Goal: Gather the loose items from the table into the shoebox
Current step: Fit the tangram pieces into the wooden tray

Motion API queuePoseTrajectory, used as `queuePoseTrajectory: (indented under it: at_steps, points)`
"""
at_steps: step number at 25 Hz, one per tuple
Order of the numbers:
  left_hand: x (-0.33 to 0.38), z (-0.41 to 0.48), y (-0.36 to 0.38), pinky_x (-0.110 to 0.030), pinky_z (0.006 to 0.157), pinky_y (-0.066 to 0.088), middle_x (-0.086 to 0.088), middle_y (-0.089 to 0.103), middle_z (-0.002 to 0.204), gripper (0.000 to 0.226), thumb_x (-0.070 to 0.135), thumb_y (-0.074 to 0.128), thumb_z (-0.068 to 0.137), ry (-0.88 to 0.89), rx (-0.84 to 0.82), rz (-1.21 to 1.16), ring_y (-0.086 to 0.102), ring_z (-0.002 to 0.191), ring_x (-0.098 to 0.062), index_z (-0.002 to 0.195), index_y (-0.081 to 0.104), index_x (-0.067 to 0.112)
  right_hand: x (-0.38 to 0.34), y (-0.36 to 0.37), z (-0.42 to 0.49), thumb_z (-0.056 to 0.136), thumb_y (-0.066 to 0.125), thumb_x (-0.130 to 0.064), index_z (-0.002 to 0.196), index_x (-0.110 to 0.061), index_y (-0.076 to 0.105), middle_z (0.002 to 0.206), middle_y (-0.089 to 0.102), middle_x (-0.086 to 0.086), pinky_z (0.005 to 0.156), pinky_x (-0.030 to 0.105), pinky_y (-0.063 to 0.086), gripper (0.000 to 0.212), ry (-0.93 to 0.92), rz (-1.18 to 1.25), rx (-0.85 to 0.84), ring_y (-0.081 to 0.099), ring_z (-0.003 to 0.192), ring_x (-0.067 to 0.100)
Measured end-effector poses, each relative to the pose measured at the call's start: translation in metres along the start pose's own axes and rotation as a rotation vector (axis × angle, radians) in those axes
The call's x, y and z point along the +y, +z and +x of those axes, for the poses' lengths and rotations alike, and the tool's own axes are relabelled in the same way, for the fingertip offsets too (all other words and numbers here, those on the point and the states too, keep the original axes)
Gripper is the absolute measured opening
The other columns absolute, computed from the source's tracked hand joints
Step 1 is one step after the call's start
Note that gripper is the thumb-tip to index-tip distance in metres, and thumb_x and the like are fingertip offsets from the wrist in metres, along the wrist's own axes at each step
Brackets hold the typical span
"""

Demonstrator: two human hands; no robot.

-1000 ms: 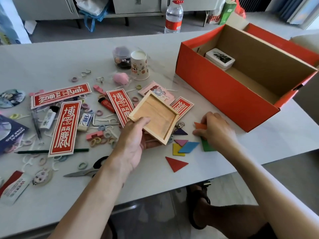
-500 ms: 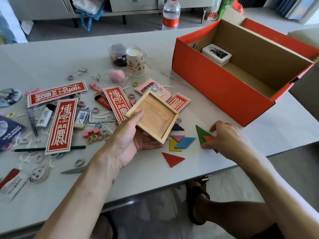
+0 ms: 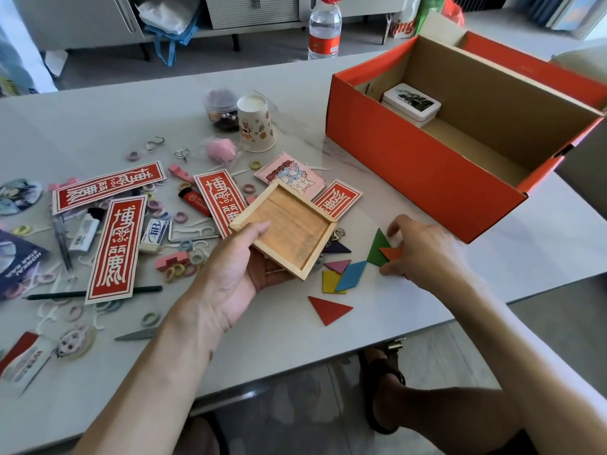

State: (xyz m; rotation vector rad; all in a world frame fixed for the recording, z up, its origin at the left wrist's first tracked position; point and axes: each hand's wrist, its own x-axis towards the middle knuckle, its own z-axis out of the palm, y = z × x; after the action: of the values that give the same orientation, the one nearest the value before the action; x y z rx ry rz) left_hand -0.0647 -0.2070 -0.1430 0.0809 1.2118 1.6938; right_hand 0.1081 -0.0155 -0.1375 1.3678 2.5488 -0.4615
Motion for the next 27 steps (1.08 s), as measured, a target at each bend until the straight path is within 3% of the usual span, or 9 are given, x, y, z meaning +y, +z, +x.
queuePoseTrajectory:
  at_steps: [3,6,12,15,17,20,22,24,27]
  points:
    - [-0.002,0.0,0.0,-0.046,0.07,0.06,-0.013,0.072,0.114,0.028,0.022,0.053,0.097,0.008,0.021,0.001,0.071,0.1,-0.032,0.125,0.06,0.019,-0.004,-0.001,0.0,0.068,0.085,-0.034,0.124,-0.039,0.05,0.11,0.063,-0.005,0.075,0.038,0.055,0.066,-0.081,-0.041,0.056,0.062,0.094,0.023]
    - [-0.003,0.0,0.001,-0.046,0.072,0.06,-0.013,0.072,0.115,0.03,0.02,0.056,0.095,0.007,0.025,-0.014,0.071,0.101,-0.032,0.124,0.06,0.018,-0.009,-0.001,0.003,0.069,0.084,-0.032,0.116,-0.033,0.056,0.109,0.063,-0.003,0.072,0.033,0.048,0.055,-0.047,-0.088,0.053,0.059,0.099,0.025]
    - [-0.003,0.001,-0.001,-0.045,0.074,0.061,-0.013,0.072,0.115,0.033,0.015,0.058,0.092,0.02,0.032,-0.04,0.072,0.099,-0.03,0.125,0.06,0.017,-0.015,-0.007,0.015,0.069,0.084,-0.036,0.103,-0.017,0.063,0.092,0.063,0.005,0.073,0.036,0.055,0.044,0.066,-0.109,-0.058,0.062,0.085,0.025]
    - [-0.002,0.002,-0.004,-0.045,0.074,0.061,-0.014,0.072,0.114,0.033,0.01,0.056,0.092,0.042,0.06,-0.071,0.072,0.094,-0.029,0.124,0.061,0.015,-0.012,-0.003,0.015,0.08,0.076,-0.035,0.1,-0.014,0.062,0.089,0.061,0.007,0.074,0.04,0.056,0.032,0.036,-0.067,-0.02,0.061,0.082,0.027]
    - [0.0,0.004,-0.005,-0.045,0.071,0.061,-0.014,0.073,0.111,0.029,0.01,0.054,0.093,0.061,0.082,-0.093,0.073,0.09,-0.028,0.12,0.062,0.015,-0.015,-0.008,0.011,0.087,0.07,-0.032,0.092,-0.016,0.061,0.085,0.062,0.005,0.068,0.038,0.056,0.018,-0.04,0.092,0.098,0.061,0.077,0.023]
    - [0.002,0.005,-0.002,-0.04,0.061,0.06,-0.01,0.076,0.1,0.021,0.013,0.052,0.096,0.076,0.135,-0.104,0.074,0.081,-0.024,0.113,0.064,0.017,-0.037,-0.025,-0.006,0.086,0.071,-0.025,0.076,-0.026,0.059,0.071,0.063,-0.011,0.049,0.017,0.049,0.016,-0.231,0.59,0.183,0.064,0.066,0.005]
    - [0.003,0.003,-0.001,-0.04,0.062,0.061,-0.008,0.076,0.098,0.02,0.015,0.051,0.097,0.085,0.149,-0.092,0.074,0.081,-0.023,0.113,0.063,0.019,-0.058,-0.029,-0.017,0.083,0.073,-0.028,0.087,-0.026,0.062,0.08,0.067,-0.011,0.057,0.021,0.053,0.012,-0.375,0.684,0.093,0.065,0.075,0.006]
    - [0.004,0.0,-0.001,-0.042,0.069,0.061,-0.011,0.075,0.106,0.024,0.017,0.05,0.098,0.088,0.132,-0.08,0.073,0.09,-0.026,0.12,0.061,0.019,-0.077,-0.029,-0.023,0.082,0.074,-0.032,0.112,-0.03,0.056,0.093,0.063,-0.013,0.064,0.021,0.056,0.035,-0.45,0.648,-0.014,0.063,0.084,0.008]
    - [0.004,-0.006,-0.001,-0.044,0.075,0.061,-0.014,0.073,0.113,0.029,0.021,0.046,0.101,0.065,0.064,-0.095,0.072,0.093,-0.029,0.127,0.058,0.015,-0.1,-0.028,-0.022,0.083,0.074,-0.029,0.137,-0.049,0.032,0.1,0.055,-0.017,0.057,0.013,0.053,0.071,-0.458,0.717,-0.107,0.062,0.084,0.006]
